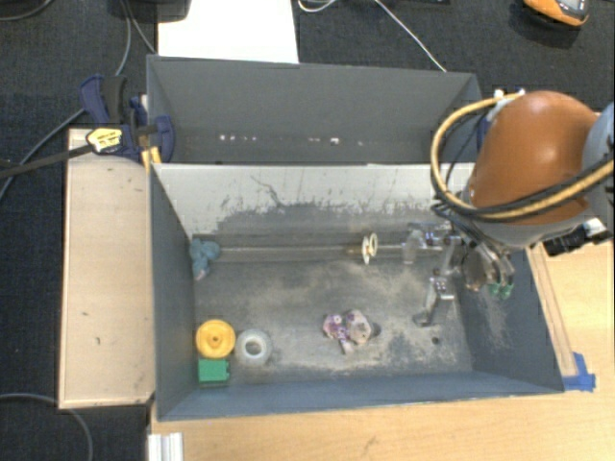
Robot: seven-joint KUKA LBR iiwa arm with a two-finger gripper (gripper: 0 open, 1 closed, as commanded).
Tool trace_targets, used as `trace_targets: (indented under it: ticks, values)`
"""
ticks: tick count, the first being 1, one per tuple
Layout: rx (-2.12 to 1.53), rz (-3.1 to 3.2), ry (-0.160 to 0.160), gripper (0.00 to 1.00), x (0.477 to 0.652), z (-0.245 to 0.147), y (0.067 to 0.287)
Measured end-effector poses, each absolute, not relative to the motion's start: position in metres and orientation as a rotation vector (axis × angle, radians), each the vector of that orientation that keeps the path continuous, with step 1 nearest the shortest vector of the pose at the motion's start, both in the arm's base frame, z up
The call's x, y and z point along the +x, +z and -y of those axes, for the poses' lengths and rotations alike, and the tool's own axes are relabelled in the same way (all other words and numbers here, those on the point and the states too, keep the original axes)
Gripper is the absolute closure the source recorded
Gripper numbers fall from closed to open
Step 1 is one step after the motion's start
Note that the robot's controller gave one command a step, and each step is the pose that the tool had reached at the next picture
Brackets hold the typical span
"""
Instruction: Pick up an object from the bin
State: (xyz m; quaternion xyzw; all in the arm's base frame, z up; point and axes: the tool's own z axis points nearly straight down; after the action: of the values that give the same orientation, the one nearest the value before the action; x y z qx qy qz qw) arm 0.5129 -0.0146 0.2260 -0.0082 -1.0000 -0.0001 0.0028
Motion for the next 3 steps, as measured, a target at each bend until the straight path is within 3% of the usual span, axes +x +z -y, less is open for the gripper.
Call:
trace_targets:
  ticks: [1, 2, 3]
  values:
    - [-0.026, 3.145, 0.000, 0.00, 0.514, 0.015, 0.231]
    - [0.103, 3.143, -0.001, 0.00, 0.505, -0.023, 0.146]
    - [-0.202, 3.136, -0.001, 0.00, 0.517, -0.054, 0.136]
